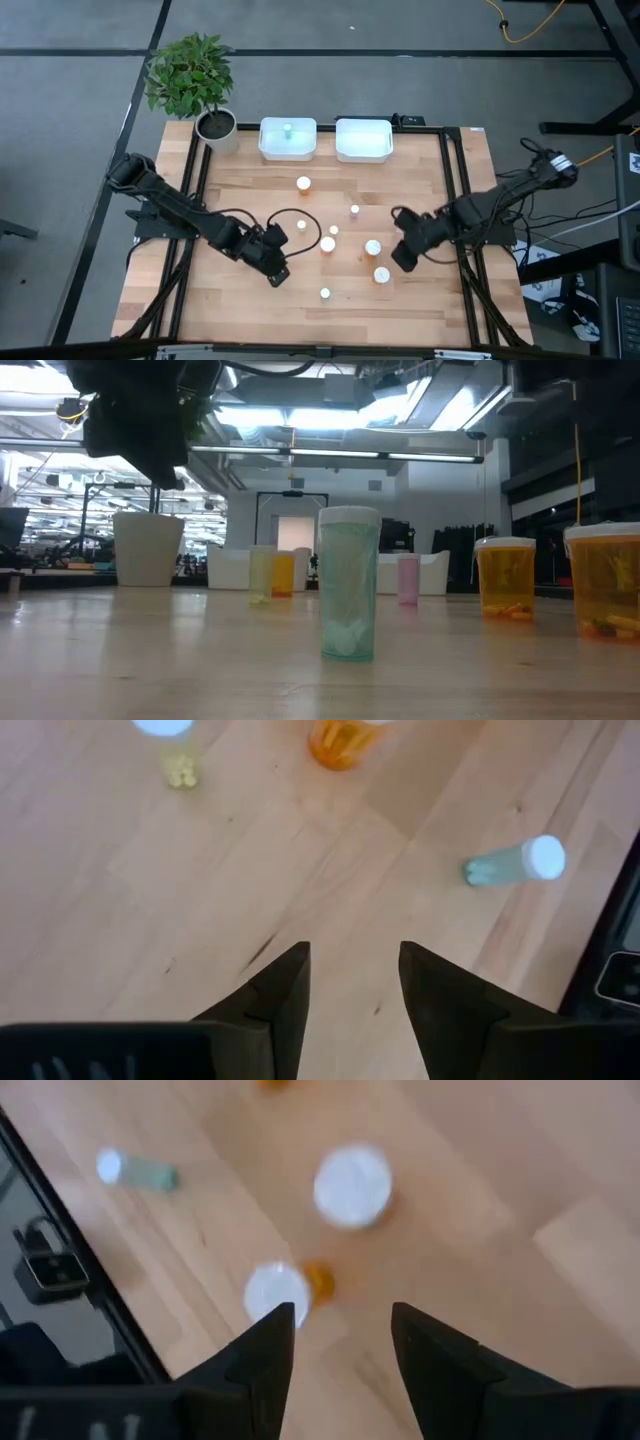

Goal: Pick and place medicine bottles into bin by pill shape (circle, oval)
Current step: Put the orange capsule bottle into the right white bin

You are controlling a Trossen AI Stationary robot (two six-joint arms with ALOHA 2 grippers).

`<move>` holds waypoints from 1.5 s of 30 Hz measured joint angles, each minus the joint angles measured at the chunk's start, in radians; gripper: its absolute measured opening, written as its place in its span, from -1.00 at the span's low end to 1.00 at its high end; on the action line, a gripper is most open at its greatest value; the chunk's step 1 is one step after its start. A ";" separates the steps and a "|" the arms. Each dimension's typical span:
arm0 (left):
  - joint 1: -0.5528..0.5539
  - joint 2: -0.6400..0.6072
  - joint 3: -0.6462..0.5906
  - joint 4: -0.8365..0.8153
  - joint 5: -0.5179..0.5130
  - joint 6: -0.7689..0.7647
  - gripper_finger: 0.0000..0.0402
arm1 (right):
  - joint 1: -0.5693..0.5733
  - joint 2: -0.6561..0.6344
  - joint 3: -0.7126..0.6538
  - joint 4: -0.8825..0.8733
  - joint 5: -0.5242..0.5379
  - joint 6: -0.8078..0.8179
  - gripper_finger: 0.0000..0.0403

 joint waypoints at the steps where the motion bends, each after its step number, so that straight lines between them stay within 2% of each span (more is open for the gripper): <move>1: -0.003 0.000 0.000 -0.001 -0.007 -0.015 -0.26 | 0.027 0.010 0.000 0.003 -0.012 0.031 -0.15; 7: -0.014 0.000 0.000 -0.002 -0.015 -0.054 -0.26 | 0.189 0.072 0.000 0.040 -0.023 0.225 -0.15; 13: -0.009 0.000 0.000 -0.051 -0.020 -0.057 -0.26 | 0.264 0.177 0.000 0.171 -0.021 0.356 -0.15; 16: 0.007 0.000 0.000 -0.108 0.002 -0.054 -0.26 | 0.274 0.253 0.000 0.229 -0.019 0.402 -0.15; 24: 0.039 -0.030 0.000 -0.308 0.145 0.077 -0.26 | 0.265 0.392 0.000 0.406 0.024 0.587 -0.15; 33: 0.036 -0.084 0.000 -0.427 0.100 0.127 -0.26 | 0.259 0.428 0.000 0.406 0.024 0.820 -0.15; 38: 0.035 -0.085 0.000 -0.426 0.083 0.174 -0.26 | 0.255 0.438 0.000 0.397 0.025 0.804 -0.15; 41: 0.035 -0.085 0.000 -0.426 0.083 0.187 -0.26 | 0.252 0.438 0.000 0.372 0.021 0.854 -0.14; 45: 0.035 -0.085 0.000 -0.425 0.083 0.205 -0.26 | 0.249 0.438 0.000 0.374 -0.002 0.886 -0.02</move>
